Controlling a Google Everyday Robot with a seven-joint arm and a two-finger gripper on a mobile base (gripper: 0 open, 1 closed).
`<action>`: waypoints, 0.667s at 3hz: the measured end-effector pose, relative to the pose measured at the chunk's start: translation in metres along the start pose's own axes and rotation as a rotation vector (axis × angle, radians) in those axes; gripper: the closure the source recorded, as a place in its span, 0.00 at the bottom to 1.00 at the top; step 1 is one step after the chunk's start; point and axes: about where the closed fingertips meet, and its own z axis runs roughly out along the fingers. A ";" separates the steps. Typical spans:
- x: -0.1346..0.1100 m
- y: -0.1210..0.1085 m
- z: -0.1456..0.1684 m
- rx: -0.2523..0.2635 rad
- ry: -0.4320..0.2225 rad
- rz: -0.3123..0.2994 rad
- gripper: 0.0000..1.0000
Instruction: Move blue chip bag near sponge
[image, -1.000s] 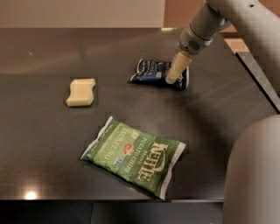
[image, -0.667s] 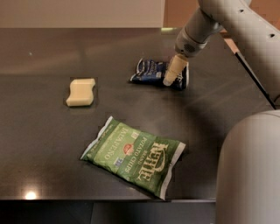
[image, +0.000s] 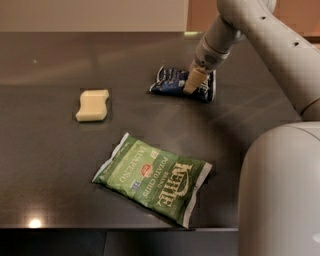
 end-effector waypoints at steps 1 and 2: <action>-0.006 0.004 -0.003 -0.017 -0.011 -0.009 0.55; -0.023 0.017 -0.028 -0.036 -0.071 -0.022 0.78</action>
Offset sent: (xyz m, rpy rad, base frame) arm -0.0539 0.0337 0.0966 0.1944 -0.0144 0.1008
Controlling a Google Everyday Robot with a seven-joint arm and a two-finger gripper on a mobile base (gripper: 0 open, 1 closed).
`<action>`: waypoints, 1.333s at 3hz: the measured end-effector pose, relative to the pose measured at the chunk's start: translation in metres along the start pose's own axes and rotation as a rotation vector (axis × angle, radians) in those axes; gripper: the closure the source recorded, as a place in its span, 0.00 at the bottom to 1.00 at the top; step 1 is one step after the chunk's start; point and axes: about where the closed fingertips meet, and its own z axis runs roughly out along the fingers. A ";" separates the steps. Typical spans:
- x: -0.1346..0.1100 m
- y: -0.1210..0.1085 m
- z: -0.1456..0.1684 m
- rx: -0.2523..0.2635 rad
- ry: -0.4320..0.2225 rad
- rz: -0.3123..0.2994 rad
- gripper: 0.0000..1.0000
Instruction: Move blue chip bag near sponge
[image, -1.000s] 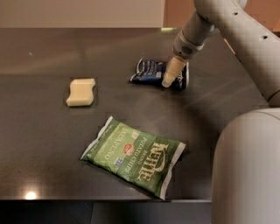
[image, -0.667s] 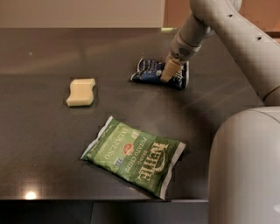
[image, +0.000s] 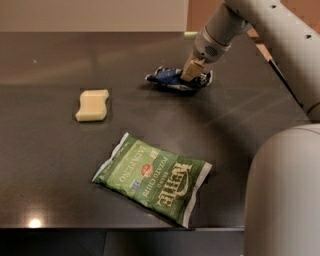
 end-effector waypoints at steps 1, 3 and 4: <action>-0.025 0.018 -0.028 -0.024 -0.082 -0.017 0.99; -0.070 0.064 -0.056 -0.077 -0.222 -0.078 1.00; -0.093 0.095 -0.047 -0.103 -0.265 -0.124 1.00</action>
Offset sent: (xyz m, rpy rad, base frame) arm -0.0735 0.0428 0.0943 0.2303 -0.0187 0.1302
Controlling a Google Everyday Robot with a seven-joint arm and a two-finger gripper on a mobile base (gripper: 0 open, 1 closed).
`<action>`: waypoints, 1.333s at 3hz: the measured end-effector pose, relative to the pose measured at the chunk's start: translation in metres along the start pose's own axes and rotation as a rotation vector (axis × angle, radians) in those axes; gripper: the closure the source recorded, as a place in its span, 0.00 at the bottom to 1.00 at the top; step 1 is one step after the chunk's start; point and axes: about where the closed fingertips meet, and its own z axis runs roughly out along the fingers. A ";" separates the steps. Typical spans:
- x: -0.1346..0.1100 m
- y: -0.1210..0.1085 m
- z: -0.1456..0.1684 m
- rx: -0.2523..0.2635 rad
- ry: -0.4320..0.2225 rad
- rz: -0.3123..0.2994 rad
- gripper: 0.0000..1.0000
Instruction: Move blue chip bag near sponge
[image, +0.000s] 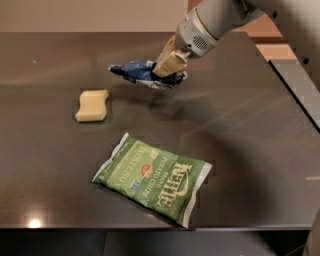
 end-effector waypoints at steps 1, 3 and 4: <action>-0.011 0.017 0.022 -0.017 -0.008 -0.027 1.00; -0.021 0.019 0.057 0.002 0.025 -0.062 0.60; -0.019 0.016 0.064 -0.005 0.015 -0.057 0.37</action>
Offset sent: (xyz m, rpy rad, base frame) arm -0.0138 0.0624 -0.0345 -0.0525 -0.0623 0.0351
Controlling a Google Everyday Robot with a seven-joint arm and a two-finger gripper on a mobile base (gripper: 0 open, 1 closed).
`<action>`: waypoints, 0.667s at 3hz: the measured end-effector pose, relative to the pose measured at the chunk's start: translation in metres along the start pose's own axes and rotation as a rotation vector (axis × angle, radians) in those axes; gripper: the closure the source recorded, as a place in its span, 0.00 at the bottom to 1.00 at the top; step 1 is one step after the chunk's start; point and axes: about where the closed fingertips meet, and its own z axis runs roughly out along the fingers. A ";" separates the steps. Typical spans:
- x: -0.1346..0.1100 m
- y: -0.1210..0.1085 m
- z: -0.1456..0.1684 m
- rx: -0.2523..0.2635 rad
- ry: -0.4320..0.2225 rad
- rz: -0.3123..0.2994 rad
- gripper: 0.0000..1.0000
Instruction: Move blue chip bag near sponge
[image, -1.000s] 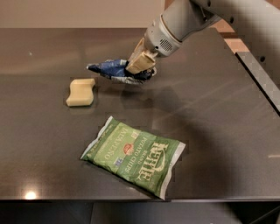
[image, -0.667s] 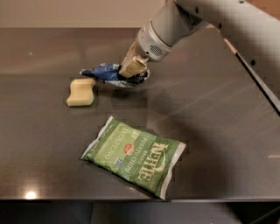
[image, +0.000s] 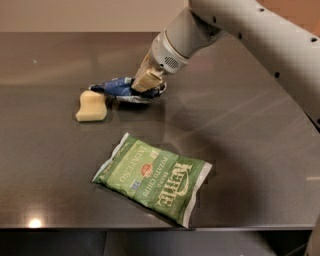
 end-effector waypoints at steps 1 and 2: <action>-0.001 0.001 0.002 -0.004 0.001 -0.002 0.12; -0.001 0.002 0.004 -0.007 0.001 -0.003 0.00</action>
Offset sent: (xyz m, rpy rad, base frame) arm -0.0005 0.0014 -0.0009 -0.0010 0.0015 0.0028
